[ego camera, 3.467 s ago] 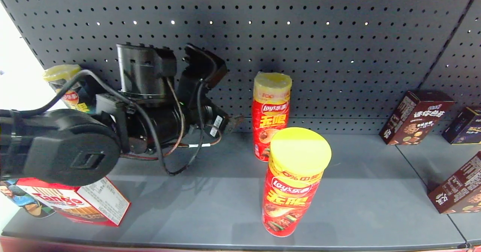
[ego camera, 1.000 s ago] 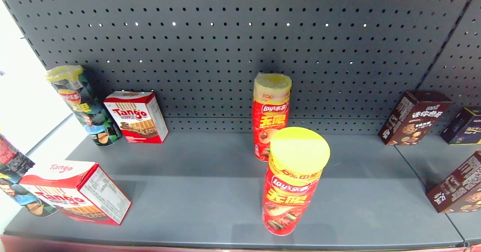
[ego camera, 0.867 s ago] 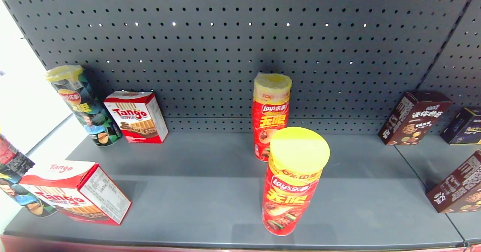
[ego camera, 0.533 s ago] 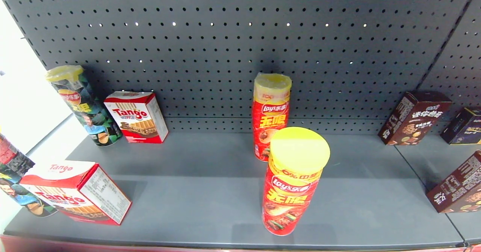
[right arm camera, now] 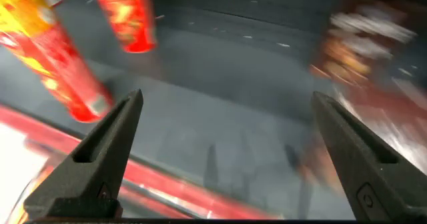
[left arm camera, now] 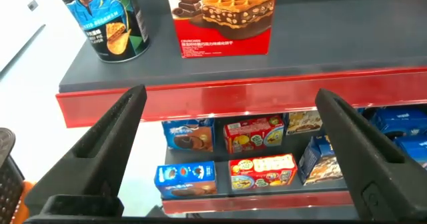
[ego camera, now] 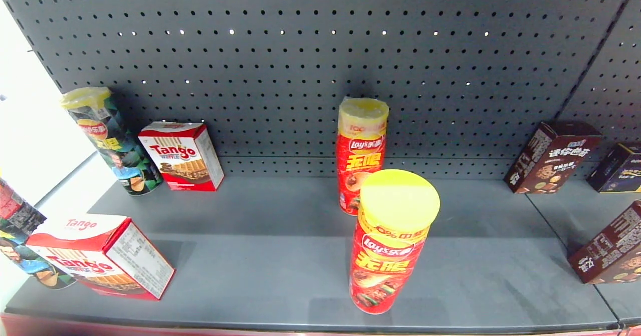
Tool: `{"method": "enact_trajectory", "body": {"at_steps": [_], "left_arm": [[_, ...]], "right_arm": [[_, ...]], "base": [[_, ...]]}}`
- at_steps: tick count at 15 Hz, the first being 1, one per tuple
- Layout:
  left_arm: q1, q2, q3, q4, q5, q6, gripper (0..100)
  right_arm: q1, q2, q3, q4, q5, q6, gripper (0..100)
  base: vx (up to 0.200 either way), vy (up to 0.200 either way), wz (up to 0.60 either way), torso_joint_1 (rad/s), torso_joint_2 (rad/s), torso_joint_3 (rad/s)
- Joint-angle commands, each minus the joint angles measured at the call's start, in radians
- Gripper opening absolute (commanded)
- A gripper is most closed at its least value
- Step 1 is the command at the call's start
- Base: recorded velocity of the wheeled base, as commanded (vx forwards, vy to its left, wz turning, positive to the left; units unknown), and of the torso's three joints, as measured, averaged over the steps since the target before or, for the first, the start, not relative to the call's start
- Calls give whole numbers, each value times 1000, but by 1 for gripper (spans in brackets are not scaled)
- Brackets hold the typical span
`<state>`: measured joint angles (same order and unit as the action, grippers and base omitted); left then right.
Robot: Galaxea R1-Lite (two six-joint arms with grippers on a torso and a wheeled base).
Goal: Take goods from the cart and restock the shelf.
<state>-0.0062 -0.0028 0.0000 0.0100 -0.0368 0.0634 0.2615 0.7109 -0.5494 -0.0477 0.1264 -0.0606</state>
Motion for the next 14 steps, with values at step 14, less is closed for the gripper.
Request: {"method": "enact_trajectory", "body": {"at_steps": [14], "left_arm": [[0, 3, 0, -1, -2, -36, 100]], "right_arm": [[410, 633, -75, -166, 32, -79, 100]], "base": [[0, 0, 0, 0, 0, 0]]}}
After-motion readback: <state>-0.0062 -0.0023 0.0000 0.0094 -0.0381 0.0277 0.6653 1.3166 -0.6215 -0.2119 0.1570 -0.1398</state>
